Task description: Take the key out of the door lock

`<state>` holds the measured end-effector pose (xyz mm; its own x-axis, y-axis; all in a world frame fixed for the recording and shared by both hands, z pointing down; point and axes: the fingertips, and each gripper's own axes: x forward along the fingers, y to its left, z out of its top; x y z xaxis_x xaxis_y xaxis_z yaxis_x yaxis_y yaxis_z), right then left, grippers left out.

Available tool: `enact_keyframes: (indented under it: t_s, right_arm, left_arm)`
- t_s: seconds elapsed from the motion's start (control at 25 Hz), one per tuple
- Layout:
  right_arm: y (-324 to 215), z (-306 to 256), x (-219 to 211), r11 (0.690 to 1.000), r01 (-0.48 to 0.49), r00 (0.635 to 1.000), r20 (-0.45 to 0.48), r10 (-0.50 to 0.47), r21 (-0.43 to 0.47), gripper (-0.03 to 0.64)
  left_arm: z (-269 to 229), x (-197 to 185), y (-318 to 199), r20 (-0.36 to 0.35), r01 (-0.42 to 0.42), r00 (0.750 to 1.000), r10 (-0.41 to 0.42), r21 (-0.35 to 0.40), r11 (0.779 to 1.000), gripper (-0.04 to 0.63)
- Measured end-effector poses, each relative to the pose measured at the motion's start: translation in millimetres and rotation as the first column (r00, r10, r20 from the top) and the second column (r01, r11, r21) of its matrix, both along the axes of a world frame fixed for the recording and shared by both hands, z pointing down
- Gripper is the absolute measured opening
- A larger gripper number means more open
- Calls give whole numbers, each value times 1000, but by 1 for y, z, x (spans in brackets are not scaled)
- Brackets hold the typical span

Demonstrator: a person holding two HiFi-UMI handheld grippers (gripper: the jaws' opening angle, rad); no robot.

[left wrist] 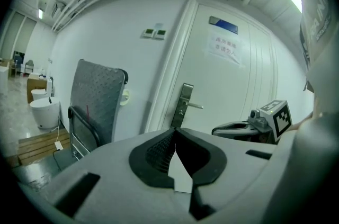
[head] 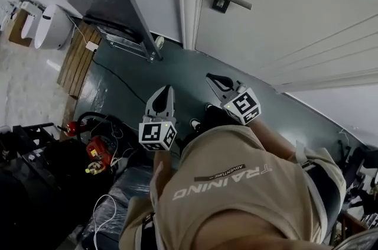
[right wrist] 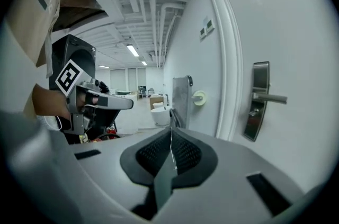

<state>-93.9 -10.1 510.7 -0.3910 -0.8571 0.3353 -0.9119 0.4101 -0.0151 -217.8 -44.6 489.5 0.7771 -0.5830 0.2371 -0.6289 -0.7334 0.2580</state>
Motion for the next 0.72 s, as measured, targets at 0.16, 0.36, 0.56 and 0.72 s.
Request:
enact_keyframes:
  t_s: [0.16,0.36,0.56,0.72]
  right_arm:
    - [-23,-4,19,1000,-20,999,39,20,3,15]
    - [-92,-2,40,998,44,998,41,-46,55,15]
    - [-148,-29,57,984,103,991,69,-114,144,15]
    - [-172,-39,38,949,213,974,-124,-188,235,15]
  left_arm:
    - [-9,16,-23,27,-23,999,23,-13,1000,6]
    - [-9,44,-72,76,6,997,-5,-12,1000,6]
    - [-35,75,-107,105,14,994,-14,-8,1000,6]
    - [-21,85,-129,191,-9,982,3,28,1000,6]
